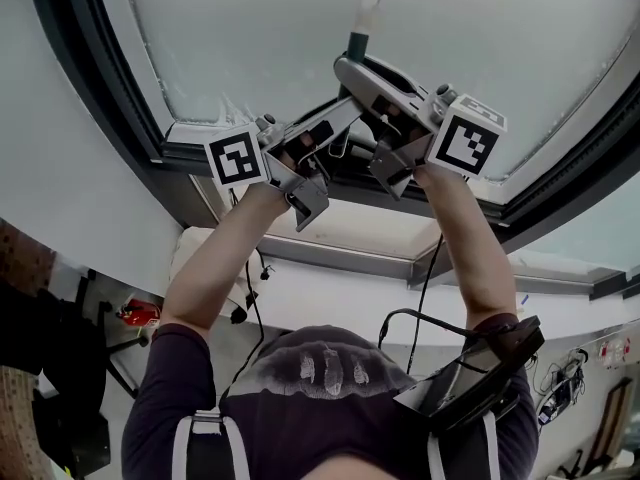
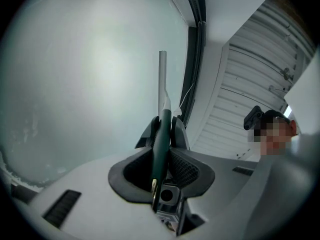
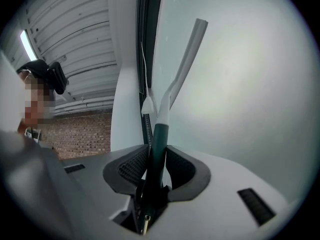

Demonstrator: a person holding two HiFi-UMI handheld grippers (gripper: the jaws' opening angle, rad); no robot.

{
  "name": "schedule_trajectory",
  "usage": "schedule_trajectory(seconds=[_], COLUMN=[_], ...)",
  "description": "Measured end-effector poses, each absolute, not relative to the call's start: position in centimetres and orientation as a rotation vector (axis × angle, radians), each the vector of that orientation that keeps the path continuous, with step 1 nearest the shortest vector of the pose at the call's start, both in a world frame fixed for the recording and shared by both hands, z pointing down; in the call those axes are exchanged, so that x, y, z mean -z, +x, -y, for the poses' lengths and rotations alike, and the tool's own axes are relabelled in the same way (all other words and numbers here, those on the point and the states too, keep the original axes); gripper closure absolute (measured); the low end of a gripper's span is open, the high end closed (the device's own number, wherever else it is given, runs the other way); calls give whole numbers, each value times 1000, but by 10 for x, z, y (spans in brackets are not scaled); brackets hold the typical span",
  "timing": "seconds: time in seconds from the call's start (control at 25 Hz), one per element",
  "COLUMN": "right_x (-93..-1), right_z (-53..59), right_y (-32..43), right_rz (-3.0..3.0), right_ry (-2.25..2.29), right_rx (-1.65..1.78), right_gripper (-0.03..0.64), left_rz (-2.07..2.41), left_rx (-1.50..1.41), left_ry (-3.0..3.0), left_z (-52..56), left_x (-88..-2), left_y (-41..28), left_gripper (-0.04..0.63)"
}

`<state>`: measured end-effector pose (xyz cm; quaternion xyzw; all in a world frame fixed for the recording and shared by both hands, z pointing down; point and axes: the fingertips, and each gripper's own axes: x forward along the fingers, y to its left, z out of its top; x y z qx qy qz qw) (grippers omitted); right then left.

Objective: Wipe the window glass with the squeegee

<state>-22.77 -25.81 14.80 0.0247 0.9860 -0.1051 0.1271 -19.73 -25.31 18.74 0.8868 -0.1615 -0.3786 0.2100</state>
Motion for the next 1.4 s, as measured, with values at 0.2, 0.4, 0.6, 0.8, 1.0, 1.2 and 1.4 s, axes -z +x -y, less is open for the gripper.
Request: schedule_trajectory(seconds=[0.2, 0.4, 0.6, 0.8, 1.0, 1.2, 1.4], right_x=[-154, -161, -180, -209, -218, -233, -246], right_z=[265, 266, 265, 244, 243, 242, 241], right_y=[-229, -228, -229, -224, -225, -225, -225], right_rz=[-2867, -2865, -2871, -2874, -2870, -2875, -2867], right_ry=[65, 55, 61, 66, 59, 36, 3], right_rx=[360, 408, 475, 507, 539, 576, 614], right_gripper=[506, 506, 506, 506, 506, 506, 506], left_rz=[459, 468, 469, 466, 475, 464, 447], left_rx=[1049, 1045, 1052, 1062, 1057, 1054, 1048], left_ry=[2425, 2386, 2338, 2314, 2292, 2263, 2227], left_z=[258, 258, 255, 234, 232, 229, 227], left_x=[-193, -200, -218, -245, -254, -268, -280], left_y=[-198, -197, -197, -192, -193, -192, -193], left_gripper=[499, 499, 499, 499, 499, 499, 498])
